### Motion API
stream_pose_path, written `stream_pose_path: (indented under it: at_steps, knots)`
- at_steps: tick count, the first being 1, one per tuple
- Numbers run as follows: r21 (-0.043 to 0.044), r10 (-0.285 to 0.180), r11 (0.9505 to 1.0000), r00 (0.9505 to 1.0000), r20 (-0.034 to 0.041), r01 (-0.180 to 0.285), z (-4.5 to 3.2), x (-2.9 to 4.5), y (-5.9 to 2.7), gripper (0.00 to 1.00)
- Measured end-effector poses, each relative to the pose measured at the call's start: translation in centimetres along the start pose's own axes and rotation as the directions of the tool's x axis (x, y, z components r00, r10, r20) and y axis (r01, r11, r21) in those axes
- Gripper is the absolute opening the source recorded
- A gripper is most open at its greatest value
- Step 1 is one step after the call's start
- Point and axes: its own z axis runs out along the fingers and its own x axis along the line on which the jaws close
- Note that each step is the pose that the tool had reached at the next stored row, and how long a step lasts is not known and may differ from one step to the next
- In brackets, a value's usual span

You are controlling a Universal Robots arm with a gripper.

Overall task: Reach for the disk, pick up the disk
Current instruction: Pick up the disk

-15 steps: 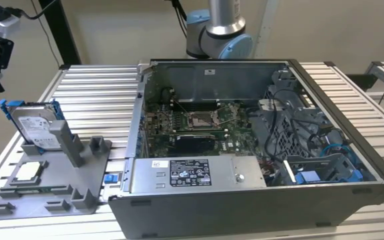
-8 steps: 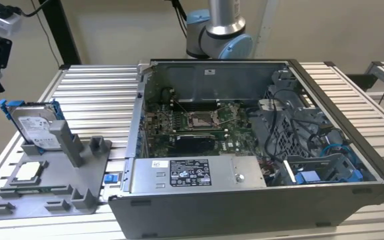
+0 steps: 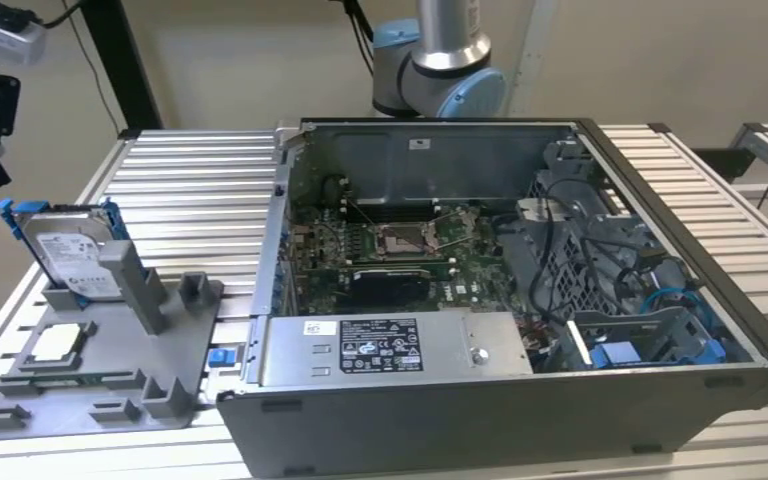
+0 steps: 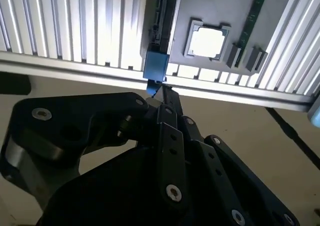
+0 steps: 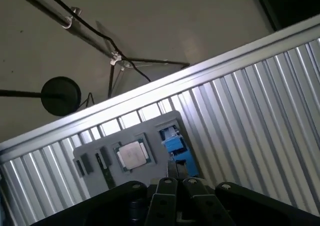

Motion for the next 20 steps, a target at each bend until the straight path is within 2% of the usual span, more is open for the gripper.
stream_pose_path:
  at_steps: [5,8,10,14,19,20]
  knots:
    - [0.0249,-0.066,0.9975,0.9978,0.0062,0.066,0.01,0.00,0.00,0.00]
    - [0.0396,-0.108,0.9935,0.9942,0.0089,0.107,0.00,0.01,-0.01,0.00]
    - [0.0447,-0.140,0.9892,0.9901,0.0091,0.140,0.00,0.00,-0.01,0.00]
    - [0.0462,-0.211,0.9765,0.9775,0.0067,0.210,0.01,0.00,0.00,0.00]
    - [0.0474,-0.295,0.9543,0.9553,0.0038,0.295,0.01,0.00,0.00,0.00]
    - [0.0474,-0.303,0.9518,0.9528,0.0035,0.303,0.01,0.00,0.00,0.00]
